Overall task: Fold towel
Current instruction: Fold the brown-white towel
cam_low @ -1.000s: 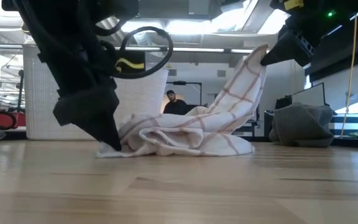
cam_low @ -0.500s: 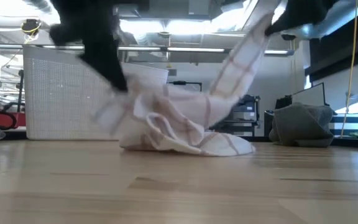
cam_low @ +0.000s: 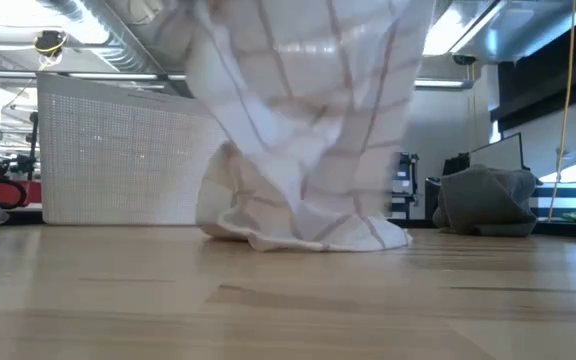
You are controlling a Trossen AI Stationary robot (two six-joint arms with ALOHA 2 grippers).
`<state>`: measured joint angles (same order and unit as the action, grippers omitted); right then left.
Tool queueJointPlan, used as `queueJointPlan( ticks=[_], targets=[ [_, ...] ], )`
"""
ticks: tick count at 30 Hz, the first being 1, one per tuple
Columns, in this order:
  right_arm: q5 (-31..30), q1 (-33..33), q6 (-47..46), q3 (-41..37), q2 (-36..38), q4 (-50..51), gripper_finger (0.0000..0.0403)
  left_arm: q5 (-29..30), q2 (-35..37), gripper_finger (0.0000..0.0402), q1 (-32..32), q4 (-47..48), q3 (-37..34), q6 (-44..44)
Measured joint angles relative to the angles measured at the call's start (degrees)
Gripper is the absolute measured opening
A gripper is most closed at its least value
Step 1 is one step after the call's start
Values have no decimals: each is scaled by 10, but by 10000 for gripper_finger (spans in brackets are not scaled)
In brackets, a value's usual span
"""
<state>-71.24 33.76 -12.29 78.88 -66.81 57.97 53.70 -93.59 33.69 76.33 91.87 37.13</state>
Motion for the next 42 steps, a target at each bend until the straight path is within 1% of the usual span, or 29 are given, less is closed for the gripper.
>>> queueJointPlan(
  ticks=[4,8,12,14,18,21,24,26,27,29,30,32,35,37,39,40,42],
  targets=[
    [-25,0,61,70,0,-6,1,78,46,1,-4,-5,36,-56],
    [-30,0,116,133,0,-10,1,180,80,2,-9,-15,78,-116],
    [-41,0,159,189,0,-21,1,295,111,1,-9,-88,120,-242],
    [-42,0,182,213,0,-36,1,332,126,3,-9,-150,135,-323],
    [-42,0,221,250,0,-67,7,335,145,2,-9,-272,160,-493],
    [-42,0,280,270,0,-122,5,294,153,2,-9,-389,175,-632],
    [-34,0,379,288,-2,-247,2,230,157,4,-9,-552,185,-755],
    [-8,0,452,292,-2,-347,3,184,157,2,-9,-643,188,-819],
    [5,0,483,292,-2,-391,3,167,157,2,-9,-675,188,-847],
    [22,0,524,292,-2,-449,4,159,157,3,-9,-708,188,-885],
    [24,0,529,292,-2,-454,4,166,157,4,-8,-709,188,-891],
    [20,0,526,292,-2,-437,4,199,157,6,-5,-693,188,-896],
    [-2,0,487,291,-2,-354,4,250,157,3,6,-608,188,-860],
    [-1,0,424,291,-2,-275,4,258,157,2,14,-524,188,-794],
    [16,0,344,291,-2,-189,5,255,157,3,25,-431,188,-710],
    [31,0,301,290,-3,-146,5,244,157,3,31,-380,188,-654],
    [60,0,225,279,-10,-67,4,186,156,2,38,-271,187,-527]
  ],
)
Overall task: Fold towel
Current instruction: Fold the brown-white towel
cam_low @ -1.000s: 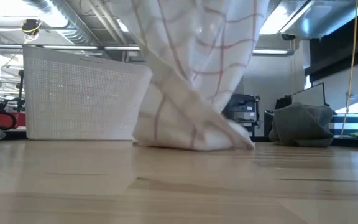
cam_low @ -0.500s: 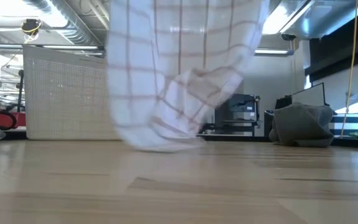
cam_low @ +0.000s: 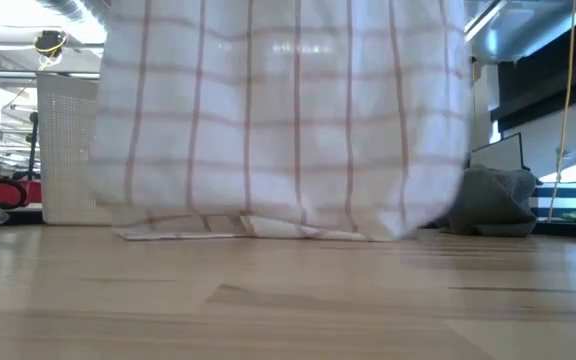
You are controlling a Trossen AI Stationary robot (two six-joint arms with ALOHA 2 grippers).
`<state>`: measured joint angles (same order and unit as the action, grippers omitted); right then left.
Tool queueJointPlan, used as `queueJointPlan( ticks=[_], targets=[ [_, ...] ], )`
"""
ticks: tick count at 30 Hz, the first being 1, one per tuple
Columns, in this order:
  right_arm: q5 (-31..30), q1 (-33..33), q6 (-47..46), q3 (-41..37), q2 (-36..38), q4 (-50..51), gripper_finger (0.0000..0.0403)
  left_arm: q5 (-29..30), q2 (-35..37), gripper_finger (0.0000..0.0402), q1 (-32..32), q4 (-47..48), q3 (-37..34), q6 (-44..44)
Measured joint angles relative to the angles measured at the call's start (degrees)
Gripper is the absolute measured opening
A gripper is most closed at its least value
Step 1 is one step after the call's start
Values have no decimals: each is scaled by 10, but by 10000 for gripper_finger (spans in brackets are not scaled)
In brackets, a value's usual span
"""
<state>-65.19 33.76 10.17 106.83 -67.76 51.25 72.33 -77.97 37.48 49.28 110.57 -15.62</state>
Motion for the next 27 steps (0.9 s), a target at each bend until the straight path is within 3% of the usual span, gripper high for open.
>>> queueJointPlan(
  ticks=[4,7,10,16,19,23,27],
  targets=[
    [22,0,-126,-53,-14,114,3,-134,-7,2,-4,169,-30,244],
    [39,0,-206,-117,-19,165,2,-175,-18,2,-4,259,-84,384],
    [43,0,-255,-205,-17,157,2,-223,-31,2,-4,279,-152,480],
    [41,0,-361,-423,-20,87,2,-272,-73,3,-4,216,-297,574],
    [40,0,-399,-535,-21,-37,1,-299,-102,3,-9,145,-353,586],
    [91,0,-398,-657,-29,-233,1,-345,-150,3,-19,36,-401,562],
    [115,0,-386,-716,-45,-314,1,-397,-201,3,-30,-34,-414,527]
  ],
)
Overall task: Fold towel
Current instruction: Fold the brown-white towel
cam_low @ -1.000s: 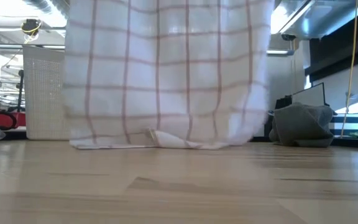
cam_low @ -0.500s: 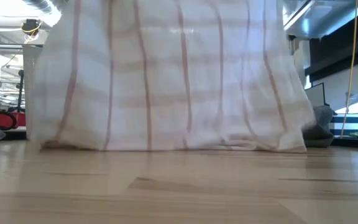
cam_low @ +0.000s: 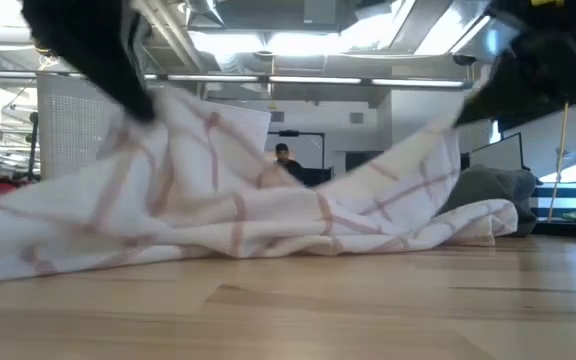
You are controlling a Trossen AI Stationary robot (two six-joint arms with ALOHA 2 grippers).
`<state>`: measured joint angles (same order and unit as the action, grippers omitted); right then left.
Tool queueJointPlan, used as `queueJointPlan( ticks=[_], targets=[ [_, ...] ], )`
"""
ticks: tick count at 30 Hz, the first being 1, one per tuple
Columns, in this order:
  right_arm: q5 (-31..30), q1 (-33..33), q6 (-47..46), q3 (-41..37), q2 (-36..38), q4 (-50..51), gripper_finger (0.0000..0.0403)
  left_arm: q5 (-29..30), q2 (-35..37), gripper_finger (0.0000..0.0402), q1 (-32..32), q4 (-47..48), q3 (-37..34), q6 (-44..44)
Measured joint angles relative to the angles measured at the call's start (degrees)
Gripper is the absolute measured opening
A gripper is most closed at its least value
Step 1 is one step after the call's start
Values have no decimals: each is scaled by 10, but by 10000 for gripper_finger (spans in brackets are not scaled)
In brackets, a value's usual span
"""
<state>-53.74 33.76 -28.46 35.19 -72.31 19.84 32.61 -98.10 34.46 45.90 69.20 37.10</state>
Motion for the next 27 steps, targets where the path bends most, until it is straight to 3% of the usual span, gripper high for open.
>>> queueJointPlan(
  ticks=[3,10,15,18,24,27],
  targets=[
    [-1,0,2,-13,-11,2,1,-55,-24,17,-20,-13,0,0],
    [-2,0,3,-17,-22,3,1,-265,-15,99,-65,10,0,61],
    [-7,0,2,-16,-22,2,1,-240,-11,126,-37,11,-8,111],
    [-6,0,-2,-16,-22,1,3,-210,-11,129,-13,10,-28,148],
    [-2,0,-2,-16,-22,-5,7,-208,-11,128,31,1,-65,198],
    [-8,0,3,-16,-22,-4,8,-152,-11,128,35,-55,-84,195]
  ],
)
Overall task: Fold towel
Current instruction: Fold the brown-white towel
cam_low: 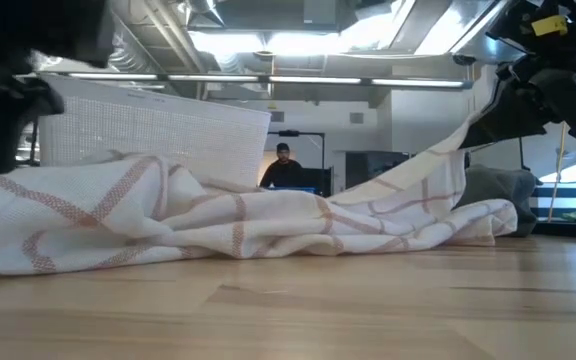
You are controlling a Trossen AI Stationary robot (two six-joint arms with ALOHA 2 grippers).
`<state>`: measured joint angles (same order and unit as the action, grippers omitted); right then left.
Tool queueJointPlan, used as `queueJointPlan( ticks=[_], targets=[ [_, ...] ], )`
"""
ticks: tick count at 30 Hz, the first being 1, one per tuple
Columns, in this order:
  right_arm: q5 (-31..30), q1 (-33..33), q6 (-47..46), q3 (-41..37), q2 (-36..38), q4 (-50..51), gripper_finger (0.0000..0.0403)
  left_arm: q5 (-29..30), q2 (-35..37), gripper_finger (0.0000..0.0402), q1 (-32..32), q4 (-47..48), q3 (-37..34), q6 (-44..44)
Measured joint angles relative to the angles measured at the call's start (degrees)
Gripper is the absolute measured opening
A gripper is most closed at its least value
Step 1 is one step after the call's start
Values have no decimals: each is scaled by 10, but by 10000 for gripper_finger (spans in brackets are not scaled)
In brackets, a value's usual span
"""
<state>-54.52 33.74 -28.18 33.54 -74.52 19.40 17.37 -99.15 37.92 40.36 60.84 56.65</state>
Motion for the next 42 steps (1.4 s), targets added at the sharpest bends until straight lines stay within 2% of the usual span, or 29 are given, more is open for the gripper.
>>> queueJointPlan(
  ticks=[4,9,17,23,28,34,38,42],
  targets=[
    [-3,0,0,0,0,0,9,67,0,127,-14,-60,-23,-23],
    [1,0,2,0,0,0,9,70,-1,127,-29,-72,-25,-38],
    [2,0,1,0,0,0,9,73,-3,127,-34,-145,-25,-121],
    [10,0,1,0,0,0,9,118,-27,127,-50,-138,-25,-132],
    [6,0,3,0,0,1,10,120,-48,112,-55,-133,-25,-153],
    [6,0,18,15,0,-5,10,108,-26,13,-55,-57,-15,-134],
    [0,11,65,86,10,28,10,118,16,10,-51,55,48,-121],
    [-57,34,136,195,25,100,10,170,57,3,-40,197,148,-139]
  ],
)
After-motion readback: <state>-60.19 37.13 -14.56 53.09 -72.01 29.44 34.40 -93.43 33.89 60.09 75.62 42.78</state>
